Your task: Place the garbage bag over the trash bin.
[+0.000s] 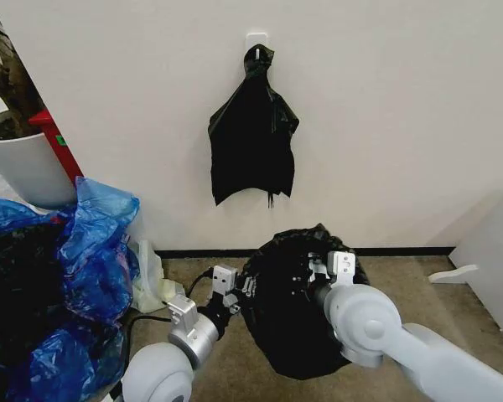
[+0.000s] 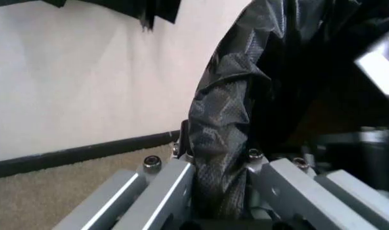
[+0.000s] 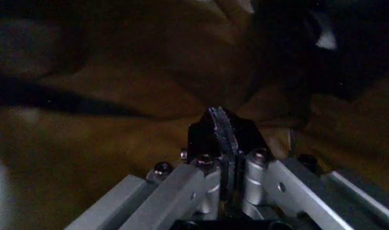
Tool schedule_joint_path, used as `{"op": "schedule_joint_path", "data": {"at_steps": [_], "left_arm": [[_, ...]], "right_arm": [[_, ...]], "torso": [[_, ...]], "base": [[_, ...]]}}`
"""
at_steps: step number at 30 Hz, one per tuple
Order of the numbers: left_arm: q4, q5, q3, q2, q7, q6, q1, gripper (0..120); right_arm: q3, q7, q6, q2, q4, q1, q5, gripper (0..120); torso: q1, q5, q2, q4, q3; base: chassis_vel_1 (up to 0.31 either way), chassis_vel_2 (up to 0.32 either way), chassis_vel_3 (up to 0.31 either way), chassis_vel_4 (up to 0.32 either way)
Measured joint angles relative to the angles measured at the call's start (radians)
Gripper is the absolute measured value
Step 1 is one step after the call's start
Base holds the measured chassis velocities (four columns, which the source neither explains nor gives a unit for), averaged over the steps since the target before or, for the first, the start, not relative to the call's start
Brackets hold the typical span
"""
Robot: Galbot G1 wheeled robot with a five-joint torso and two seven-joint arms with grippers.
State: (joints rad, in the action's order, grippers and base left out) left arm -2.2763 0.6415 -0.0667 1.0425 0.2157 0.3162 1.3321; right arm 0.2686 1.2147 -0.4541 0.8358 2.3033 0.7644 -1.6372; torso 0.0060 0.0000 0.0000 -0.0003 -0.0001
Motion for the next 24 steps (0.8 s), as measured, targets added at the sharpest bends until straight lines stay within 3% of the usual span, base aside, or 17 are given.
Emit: {"op": "schedule_joint_path", "data": {"at_steps": [5, 9, 11, 14, 20, 24], "left_arm": [[0.027, 0.039, -0.007, 0.008, 0.045, 0.011, -0.012, 1], [0.046, 0.102, -0.013, 0.014, 0.109, 0.033, -0.019, 1], [0.051, 0.161, -0.014, 0.015, 0.148, 0.047, -0.023, 1], [0.055, 0.282, -0.018, 0.018, 0.222, 0.077, -0.029, 1], [0.04, 0.444, -0.031, 0.046, 0.376, 0.109, 0.005, 1], [0.06, 0.467, -0.033, 0.048, 0.418, 0.123, 0.001, 1]], "right_arm": [[-0.013, -0.018, -0.001, -0.02, 0.073, 0.023, 0.002, 0], [-0.105, -0.118, -0.014, -0.071, 0.154, 0.104, 0.024, 0], [-0.18, -0.231, -0.021, -0.109, 0.191, 0.187, 0.104, 0], [-0.242, -0.381, 0.008, -0.152, 0.202, 0.301, 0.359, 0], [-0.271, -0.508, 0.084, -0.055, 0.202, 0.34, 0.606, 0], [-0.356, -0.66, 0.156, -0.001, 0.188, 0.428, 0.82, 0]], "torso": [[0.0, 0.0001, 0.0, 0.0002, 0.0], [0.0, 0.0, 0.0, 0.0003, 0.0], [0.0, -0.0001, 0.0, -0.0003, 0.0], [0.0, -0.0002, 0.0, -0.0008, 0.0], [0.0, -0.0003, 0.0, 0.0006, 0.0], [0.0, -0.0004, 0.0, 0.0004, 0.0]], "base": [[0.0, 0.0, 0.0, 0.0], [0.0, 0.0, 0.0, 0.0], [0.0, 0.0, 0.0, 0.0], [0.0, 0.0, 0.0, 0.0], [0.0, 0.0, 0.0, 0.0], [0.0, 0.0, 0.0, 0.0]]}}
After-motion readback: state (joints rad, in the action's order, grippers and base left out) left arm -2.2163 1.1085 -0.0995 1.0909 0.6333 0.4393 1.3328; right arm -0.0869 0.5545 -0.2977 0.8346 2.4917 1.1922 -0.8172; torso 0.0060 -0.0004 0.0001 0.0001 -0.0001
